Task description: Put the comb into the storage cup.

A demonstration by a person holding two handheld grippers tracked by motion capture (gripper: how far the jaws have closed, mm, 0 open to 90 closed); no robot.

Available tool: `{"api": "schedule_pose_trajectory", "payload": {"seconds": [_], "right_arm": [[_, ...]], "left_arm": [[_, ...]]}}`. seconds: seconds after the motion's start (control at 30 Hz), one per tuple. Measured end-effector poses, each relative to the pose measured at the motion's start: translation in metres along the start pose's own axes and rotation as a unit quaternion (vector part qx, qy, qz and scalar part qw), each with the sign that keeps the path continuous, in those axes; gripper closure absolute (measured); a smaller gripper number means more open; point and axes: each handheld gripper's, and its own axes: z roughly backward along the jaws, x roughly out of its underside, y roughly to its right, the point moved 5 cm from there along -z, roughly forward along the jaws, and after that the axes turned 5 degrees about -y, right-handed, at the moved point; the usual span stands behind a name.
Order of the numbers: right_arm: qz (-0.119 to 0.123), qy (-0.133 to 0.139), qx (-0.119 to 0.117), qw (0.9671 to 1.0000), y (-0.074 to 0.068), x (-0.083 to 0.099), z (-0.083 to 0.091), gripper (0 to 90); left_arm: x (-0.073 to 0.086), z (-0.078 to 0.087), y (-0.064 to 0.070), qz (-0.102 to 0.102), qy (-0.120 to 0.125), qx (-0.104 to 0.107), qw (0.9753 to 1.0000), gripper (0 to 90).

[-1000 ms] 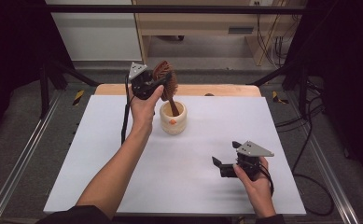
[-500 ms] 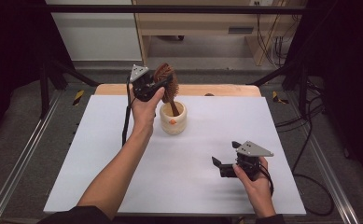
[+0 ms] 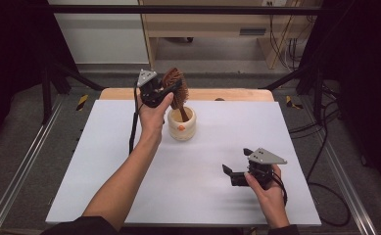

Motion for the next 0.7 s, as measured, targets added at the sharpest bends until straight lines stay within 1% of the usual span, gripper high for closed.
{"api": "schedule_pose_trajectory", "payload": {"seconds": [0.07, 0.37, 0.5, 0.7], "right_arm": [[0.0, 0.0, 0.0, 1.0, -0.0001, 0.0, -0.0002, 3.9], [0.0, 0.0, 0.0, 1.0, -0.0002, 0.0, -0.0001, 3.9], [0.002, -0.001, -0.001, 1.0, -0.0003, 0.0002, -0.0002, 3.9], [0.001, -0.002, -0.001, 1.0, -0.0007, 0.0001, -0.0002, 3.9]], "left_arm": [[0.0008, -0.0001, 0.0011, -0.003, -0.002, 0.001, 1.0, 50.2], [0.0036, -0.0015, 0.0041, -0.004, -0.005, 0.004, 1.0, 50.1], [0.0063, -0.0027, 0.0061, -0.017, -0.012, 0.006, 0.9998, 50.1], [0.0078, -0.003, 0.0057, -0.012, -0.012, 0.006, 0.9998, 50.1]]}}
